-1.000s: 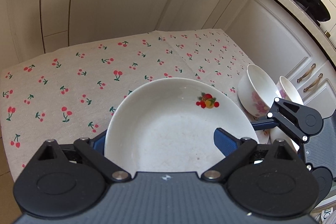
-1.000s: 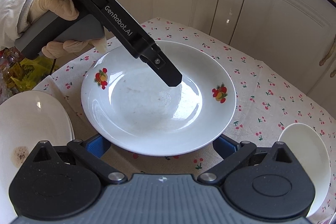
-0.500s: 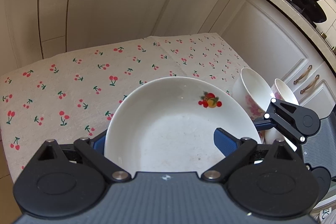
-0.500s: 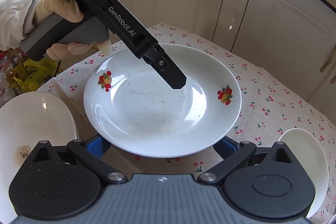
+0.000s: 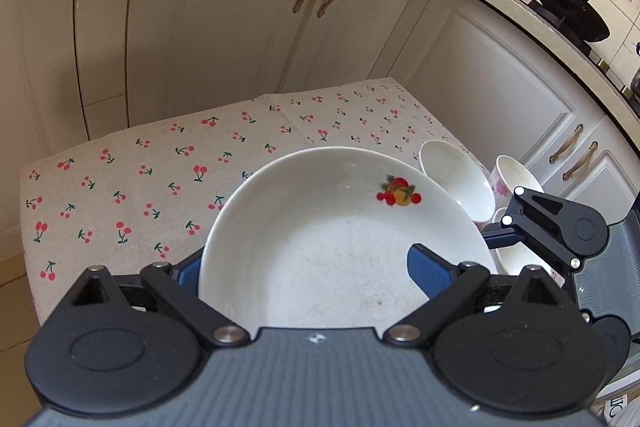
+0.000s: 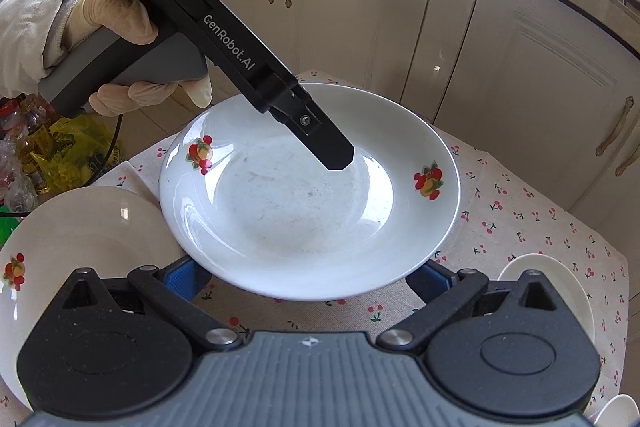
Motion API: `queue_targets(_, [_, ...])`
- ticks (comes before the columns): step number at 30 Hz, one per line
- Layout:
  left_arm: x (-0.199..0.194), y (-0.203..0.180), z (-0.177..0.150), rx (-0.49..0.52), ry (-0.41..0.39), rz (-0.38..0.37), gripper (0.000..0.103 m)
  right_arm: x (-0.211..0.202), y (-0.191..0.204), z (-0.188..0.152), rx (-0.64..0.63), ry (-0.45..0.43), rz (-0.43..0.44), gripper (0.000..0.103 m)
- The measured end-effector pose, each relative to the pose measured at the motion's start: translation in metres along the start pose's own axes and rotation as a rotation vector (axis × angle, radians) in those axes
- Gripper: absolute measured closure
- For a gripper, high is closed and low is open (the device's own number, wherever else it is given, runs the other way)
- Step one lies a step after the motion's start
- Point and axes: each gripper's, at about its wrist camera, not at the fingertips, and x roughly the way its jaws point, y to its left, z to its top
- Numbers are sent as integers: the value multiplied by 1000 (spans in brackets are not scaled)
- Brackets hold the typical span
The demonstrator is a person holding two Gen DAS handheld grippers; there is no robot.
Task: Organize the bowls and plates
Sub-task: 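Carry the fruit-decal plate with the left gripper toward the stacked plates, then lower the fruit-decal plate onto the plate stack with the left gripper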
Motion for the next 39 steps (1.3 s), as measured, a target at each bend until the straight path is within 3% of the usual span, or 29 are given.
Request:
queue_targets(9, [-40, -31, -18, 7, -25, 29, 6, -37, 27, -5, -15, -29, 13, 0])
queue_targets(23, [-96, -70, -73, -3, -52, 69, 6, -86, 89, -27, -19, -59, 65, 0])
queue_targets(39, [-103, -79, -131, -59, -45, 59, 6, -87, 131, -58, -11, -26, 85, 0])
